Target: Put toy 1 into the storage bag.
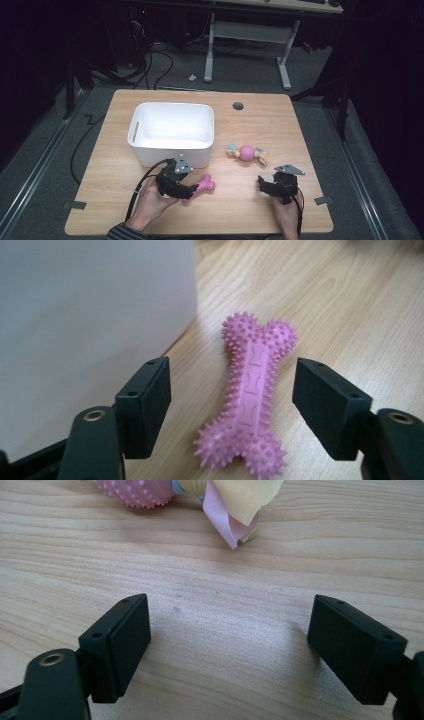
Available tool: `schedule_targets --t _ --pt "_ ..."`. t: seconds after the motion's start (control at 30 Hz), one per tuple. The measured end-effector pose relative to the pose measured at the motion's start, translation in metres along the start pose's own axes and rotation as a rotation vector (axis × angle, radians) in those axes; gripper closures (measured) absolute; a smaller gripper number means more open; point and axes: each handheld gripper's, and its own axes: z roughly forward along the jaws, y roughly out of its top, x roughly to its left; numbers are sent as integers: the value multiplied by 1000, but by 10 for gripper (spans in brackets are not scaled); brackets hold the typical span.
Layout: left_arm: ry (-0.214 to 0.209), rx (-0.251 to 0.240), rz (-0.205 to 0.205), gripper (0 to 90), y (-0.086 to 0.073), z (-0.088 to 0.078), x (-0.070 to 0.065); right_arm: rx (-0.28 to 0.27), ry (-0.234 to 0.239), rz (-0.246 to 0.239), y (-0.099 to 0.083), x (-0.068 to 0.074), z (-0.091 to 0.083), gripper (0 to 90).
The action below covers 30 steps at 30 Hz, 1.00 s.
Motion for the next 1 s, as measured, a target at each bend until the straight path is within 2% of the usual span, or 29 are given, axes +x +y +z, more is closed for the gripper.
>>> schedule_targets --t 0.03,0.2,0.57,1.0 --pt "0 0 0 325 0 0 0 0 0 0 0 0 0 173" --pt "-19 65 34 332 6 19 -5 -1 1 -3 0 0 0 174" --pt "-28 127 70 370 12 41 -12 0 3 -2 0 0 0 175" --pt "-54 172 57 433 12 55 -9 -1 4 -4 0 0 0 176"
